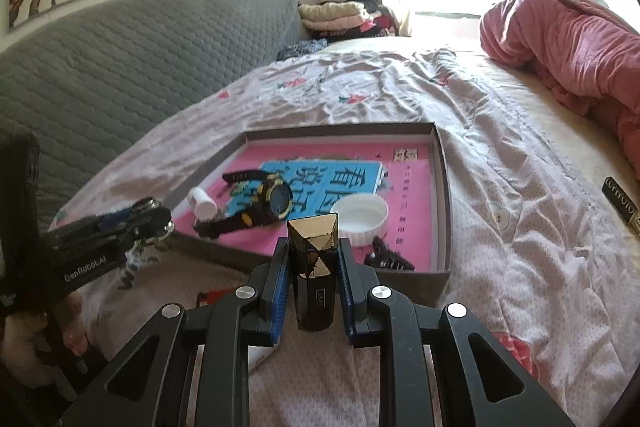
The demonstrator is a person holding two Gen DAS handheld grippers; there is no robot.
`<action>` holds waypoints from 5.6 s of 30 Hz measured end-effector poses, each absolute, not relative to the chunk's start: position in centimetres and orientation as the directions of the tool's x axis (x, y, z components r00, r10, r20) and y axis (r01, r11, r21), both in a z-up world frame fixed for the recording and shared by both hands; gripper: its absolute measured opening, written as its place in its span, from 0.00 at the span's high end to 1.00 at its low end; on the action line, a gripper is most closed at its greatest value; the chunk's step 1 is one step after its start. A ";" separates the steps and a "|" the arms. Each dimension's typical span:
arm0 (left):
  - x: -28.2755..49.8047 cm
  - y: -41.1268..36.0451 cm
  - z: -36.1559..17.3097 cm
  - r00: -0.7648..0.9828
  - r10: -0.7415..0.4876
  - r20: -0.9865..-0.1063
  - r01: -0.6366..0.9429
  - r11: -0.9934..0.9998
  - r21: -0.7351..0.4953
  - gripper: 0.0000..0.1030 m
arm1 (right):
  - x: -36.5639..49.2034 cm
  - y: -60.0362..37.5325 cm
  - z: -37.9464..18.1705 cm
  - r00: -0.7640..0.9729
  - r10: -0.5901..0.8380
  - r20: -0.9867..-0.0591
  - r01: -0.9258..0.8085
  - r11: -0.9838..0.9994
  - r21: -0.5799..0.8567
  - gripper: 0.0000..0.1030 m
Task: Organize rigid objects
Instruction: 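Lift the silver ring with the left tool while the right tool carries the bottle toward the tray, then lower the black bottle into the tray with the right tool while the left tool holds the ring, then lower the silver ring into the tray and open the left tool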
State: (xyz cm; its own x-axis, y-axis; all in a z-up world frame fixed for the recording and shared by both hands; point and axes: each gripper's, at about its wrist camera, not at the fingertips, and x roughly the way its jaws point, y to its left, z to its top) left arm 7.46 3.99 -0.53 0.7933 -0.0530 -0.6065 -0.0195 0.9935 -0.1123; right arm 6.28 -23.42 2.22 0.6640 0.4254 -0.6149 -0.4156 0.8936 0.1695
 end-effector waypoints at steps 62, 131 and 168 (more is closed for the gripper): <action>12.0 5.7 -2.9 0.783 -0.001 -0.622 -0.089 0.989 -0.114 0.64 | 12.9 -21.8 -0.8 0.679 0.323 -0.659 -0.377 0.924 0.064 0.78; 14.1 5.2 -4.4 0.729 0.007 -0.685 -0.072 0.995 -0.067 0.64 | 12.9 -20.2 -1.3 0.688 0.259 -0.678 -0.381 0.924 -0.033 0.46; 14.1 4.3 -4.5 0.723 0.005 -0.691 -0.045 0.998 -0.040 0.57 | 13.3 -20.9 -1.6 0.688 0.249 -0.681 -0.351 0.936 -0.012 0.32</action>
